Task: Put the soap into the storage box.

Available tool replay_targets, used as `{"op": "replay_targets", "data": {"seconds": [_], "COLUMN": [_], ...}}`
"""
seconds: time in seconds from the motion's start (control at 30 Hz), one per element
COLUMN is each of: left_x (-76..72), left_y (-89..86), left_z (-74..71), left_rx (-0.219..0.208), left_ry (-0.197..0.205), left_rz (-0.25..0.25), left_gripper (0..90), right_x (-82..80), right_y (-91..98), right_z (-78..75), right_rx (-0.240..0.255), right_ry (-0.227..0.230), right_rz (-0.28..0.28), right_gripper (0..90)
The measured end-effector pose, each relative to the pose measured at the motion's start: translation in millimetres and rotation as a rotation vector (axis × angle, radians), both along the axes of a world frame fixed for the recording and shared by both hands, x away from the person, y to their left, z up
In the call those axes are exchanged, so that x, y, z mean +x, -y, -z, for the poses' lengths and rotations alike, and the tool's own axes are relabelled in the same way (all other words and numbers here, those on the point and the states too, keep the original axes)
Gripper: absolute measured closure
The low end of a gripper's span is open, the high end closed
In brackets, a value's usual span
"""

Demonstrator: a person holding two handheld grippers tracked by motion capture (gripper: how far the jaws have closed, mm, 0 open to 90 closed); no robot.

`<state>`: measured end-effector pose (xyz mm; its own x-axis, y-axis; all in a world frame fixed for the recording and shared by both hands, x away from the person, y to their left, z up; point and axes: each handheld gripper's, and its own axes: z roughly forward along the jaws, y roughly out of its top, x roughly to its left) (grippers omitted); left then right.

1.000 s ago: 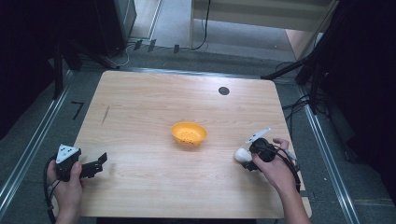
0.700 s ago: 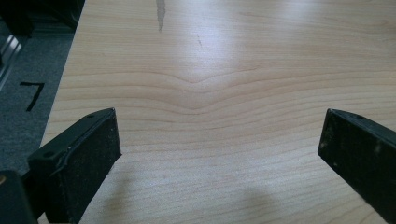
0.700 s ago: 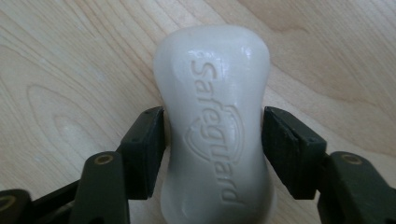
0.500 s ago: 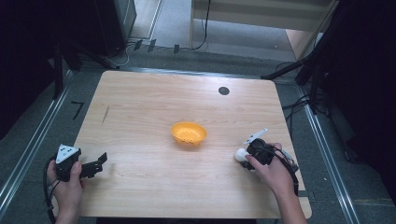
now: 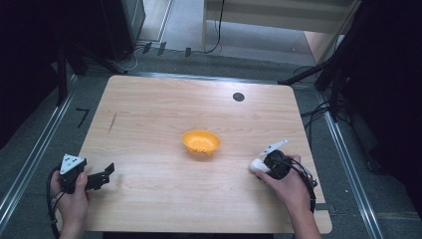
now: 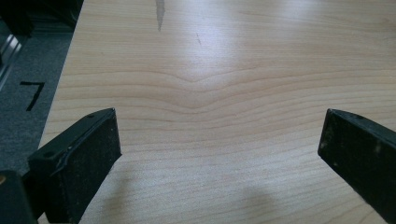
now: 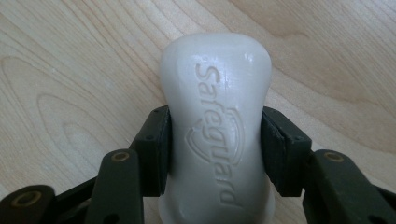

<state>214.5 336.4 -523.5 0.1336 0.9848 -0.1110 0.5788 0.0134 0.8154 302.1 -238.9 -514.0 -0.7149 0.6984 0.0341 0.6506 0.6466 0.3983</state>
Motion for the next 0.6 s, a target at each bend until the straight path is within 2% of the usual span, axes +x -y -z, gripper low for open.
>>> {"op": "replay_targets", "data": {"seconds": [0.1, 0.23, 0.37, 0.43, 0.6], "left_x": [0.0, 0.0, 0.0, 0.0, -0.1], "left_y": [0.0, -0.2, -0.3, -0.4, -0.4], "left_z": [0.0, -0.1, 0.0, 0.0, 0.0], "left_rx": [0.001, 0.000, -0.003, -0.003, -0.003], "left_ry": [0.000, 0.000, 0.002, 0.001, 0.002], "left_rz": [0.000, 0.000, 0.000, -0.001, 0.000], "left_gripper": [0.0, 0.0, 0.0, 0.0, 0.0], "right_x": [-1.1, -0.6, 1.5, 2.0, 5.6], "right_y": [0.2, 0.5, -0.7, -3.4, -8.1], "right_z": [0.0, 0.2, -1.2, -3.6, -15.5], "right_rx": [0.005, 0.006, -0.001, -0.012, 0.008], "right_ry": [0.003, 0.011, -0.013, -0.008, 0.014], "right_rz": [0.001, -0.027, -0.041, -0.051, -0.077], "right_gripper": [50.8, 51.0, 51.2, 51.2, 51.2]}}
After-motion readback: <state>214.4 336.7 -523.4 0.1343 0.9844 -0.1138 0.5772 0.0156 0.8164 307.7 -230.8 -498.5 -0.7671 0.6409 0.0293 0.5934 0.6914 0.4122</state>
